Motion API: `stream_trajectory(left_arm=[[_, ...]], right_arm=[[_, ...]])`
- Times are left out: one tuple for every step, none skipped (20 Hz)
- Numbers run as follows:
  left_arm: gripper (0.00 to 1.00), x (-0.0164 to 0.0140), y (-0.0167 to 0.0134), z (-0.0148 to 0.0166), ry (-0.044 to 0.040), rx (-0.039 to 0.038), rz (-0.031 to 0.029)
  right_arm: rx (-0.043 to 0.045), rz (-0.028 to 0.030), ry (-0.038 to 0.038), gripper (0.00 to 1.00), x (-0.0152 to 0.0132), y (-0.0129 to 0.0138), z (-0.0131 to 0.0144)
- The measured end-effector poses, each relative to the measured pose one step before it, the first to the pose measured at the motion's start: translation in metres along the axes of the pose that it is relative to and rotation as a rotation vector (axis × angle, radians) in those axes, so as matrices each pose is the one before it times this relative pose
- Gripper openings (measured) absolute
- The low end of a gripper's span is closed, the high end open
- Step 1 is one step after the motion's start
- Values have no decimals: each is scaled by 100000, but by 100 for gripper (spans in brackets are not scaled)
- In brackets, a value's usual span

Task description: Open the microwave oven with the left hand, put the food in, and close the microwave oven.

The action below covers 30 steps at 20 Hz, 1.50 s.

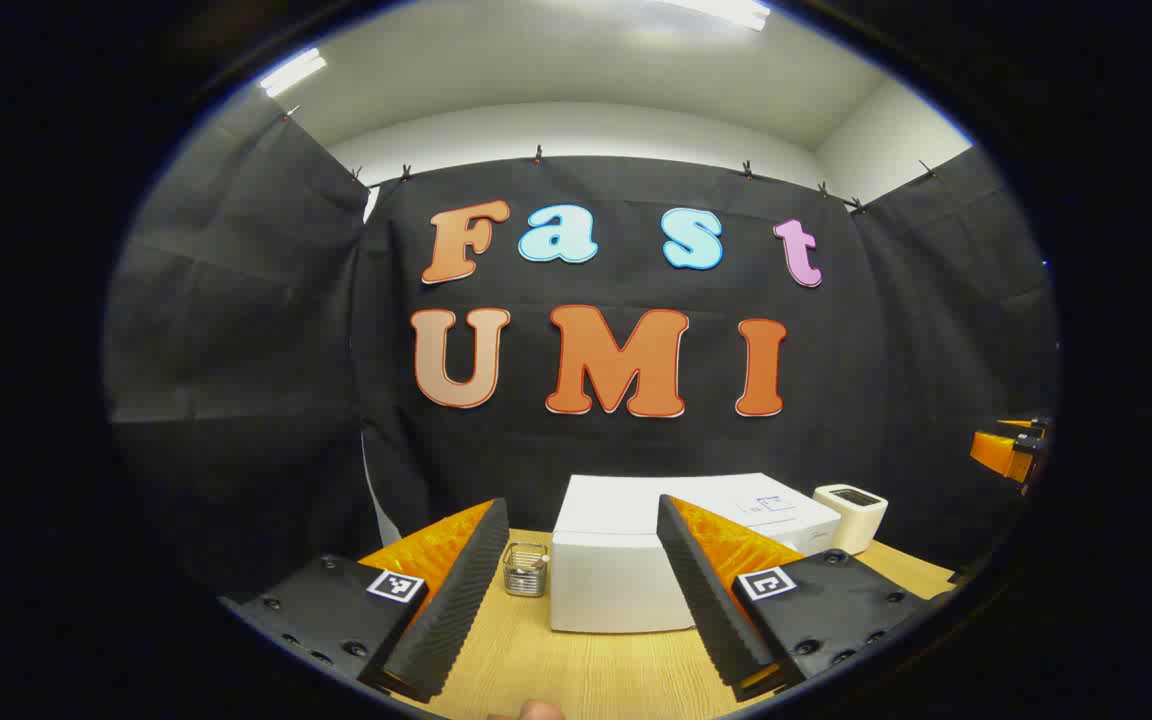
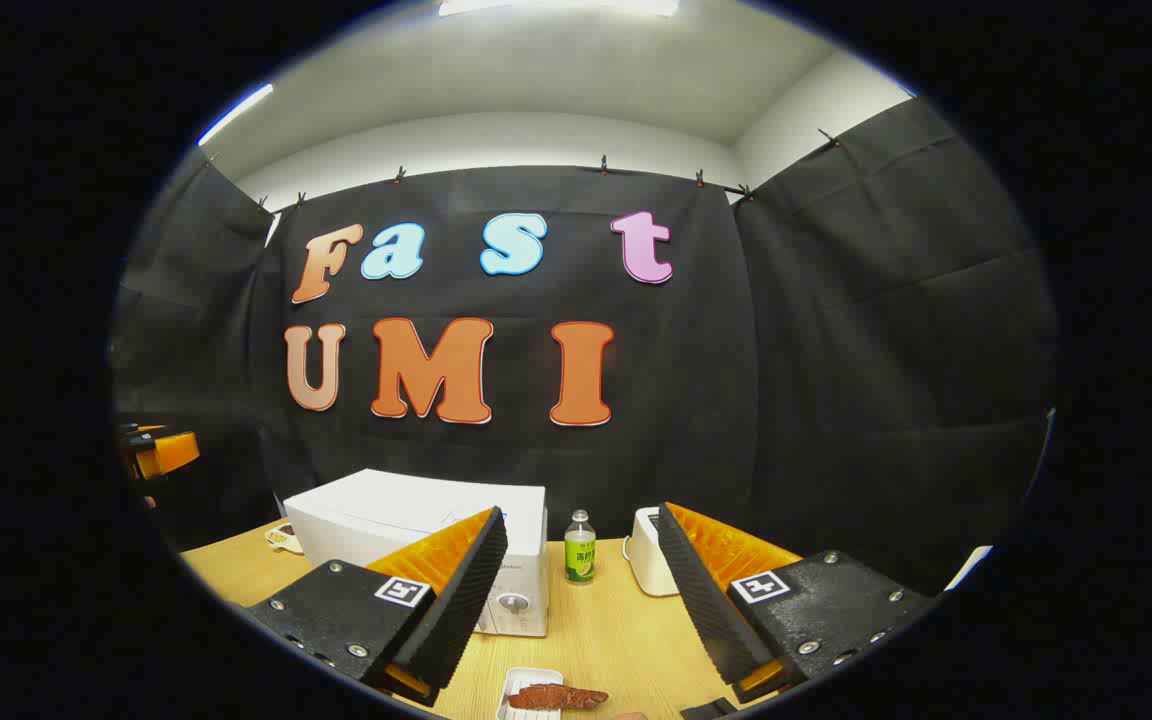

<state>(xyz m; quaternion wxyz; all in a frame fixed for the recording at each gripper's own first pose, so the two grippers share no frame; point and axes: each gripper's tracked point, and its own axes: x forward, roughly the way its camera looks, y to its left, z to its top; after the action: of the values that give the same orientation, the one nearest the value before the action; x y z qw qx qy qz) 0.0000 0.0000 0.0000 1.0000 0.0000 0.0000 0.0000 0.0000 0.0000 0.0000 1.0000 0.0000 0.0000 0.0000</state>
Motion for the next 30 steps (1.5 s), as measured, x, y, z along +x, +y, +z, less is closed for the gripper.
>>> stream_trajectory(left_arm=[[98, 62, 281, -48, 50, -59, 637], [100, 75, 411, 69, -151, 413, 1351], [98, -66, 466, 144, -382, 663, 1576], [98, -106, 163, 232, -681, 391, 954], [98, -86, 93, 265, -700, 251, 466], [98, -175, -16, 275, -525, 326, -34], [95, -132, -70, 166, -512, 407, -258], [95, -136, -64, 128, -337, 588, -115], [95, -77, -103, 31, -354, 604, -78], [95, -98, -80, 154, -388, 265, -271], [95, -87, -173, 142, -233, 83, -395], [94, -15, -153, 110, -77, 40, -225], [98, -75, -107, -159, -8, -43, -207], [98, -120, -189, -37, 199, -200, -105], [98, 97, -386, -39, 372, -265, -491], [94, -64, -392, -104, 303, -395, -732], [94, 112, -399, -219, 295, -439, -755], [95, 28, -395, -124, 341, -301, -475], [95, 151, -406, -160, 280, 41, -419], [95, 98, -413, -242, 303, -50, 130], [95, 168, -560, -301, 144, -542, -541], [95, 297, -1144, -525, 524, -392, -1774], [95, 194, -1278, -698, 677, -291, -1901], [95, 344, -1205, -562, 427, -143, -1982], [98, 225, -1001, -504, 9, -206, -1457], [100, 328, -1030, -480, -770, -784, -1291], [97, 511, -1395, -688, -162, -598, -1507], [94, 497, -1333, -830, 453, -272, -1986], [95, 466, -1552, -1118, 1171, -112, -1992], [94, 543, -1331, -1123, 1687, 318, -1895]], right_arm=[[-342, 587, 460, 94, 78, 209, -191], [-417, 402, 365, 94, -52, 98, -152], [-796, 359, -87, 94, 91, 130, 29], [-735, 85, -318, 94, -107, 55, 49], [-287, 44, -254, 94, -13, -1, 115], [183, 331, -323, 94, -23, 115, 77], [583, 225, -92, 94, -95, 16, 107], [597, -149, 42, 94, -86, -176, 38], [694, -211, -271, 94, -24, -105, 158], [350, -314, -224, 94, -110, -169, 45], [210, -473, -133, 94, -137, -216, 78], [109, -251, -211, 94, 45, -161, 102], [112, -245, -98, 94, -31, -124, 77], [134, -98, -92, 94, -53, -119, -73], [188, -167, -100, 94, -192, -219, -22], [209, -73, -156, 94, 41, -99, 32], [94, -161, -314, 94, -179, -294, 44], [-115, -168, -109, 94, 37, -109, -47], [-160, -202, 171, 94, 25, -196, -134], [71, -149, 107, 94, 8, -268, -152], [85, 45, 105, 94, -26, -75, -104], [86, -149, 362, 94, 43, -258, -320], [165, -331, 229, 94, -52, -352, -169], [251, -445, 213, 94, 17, -327, -168], [377, -513, 250, 94, -11, -306, -111], [280, -112, 119, 94, 5, -312, -300], [47, -8, 108, 94, -29, -219, -244], [-109, -489, 437, 94, 42, -319, -214], [-256, -385, 451, 94, 20, -312, -293], [-162, -92, 101, 94, 42, -220, -256]])
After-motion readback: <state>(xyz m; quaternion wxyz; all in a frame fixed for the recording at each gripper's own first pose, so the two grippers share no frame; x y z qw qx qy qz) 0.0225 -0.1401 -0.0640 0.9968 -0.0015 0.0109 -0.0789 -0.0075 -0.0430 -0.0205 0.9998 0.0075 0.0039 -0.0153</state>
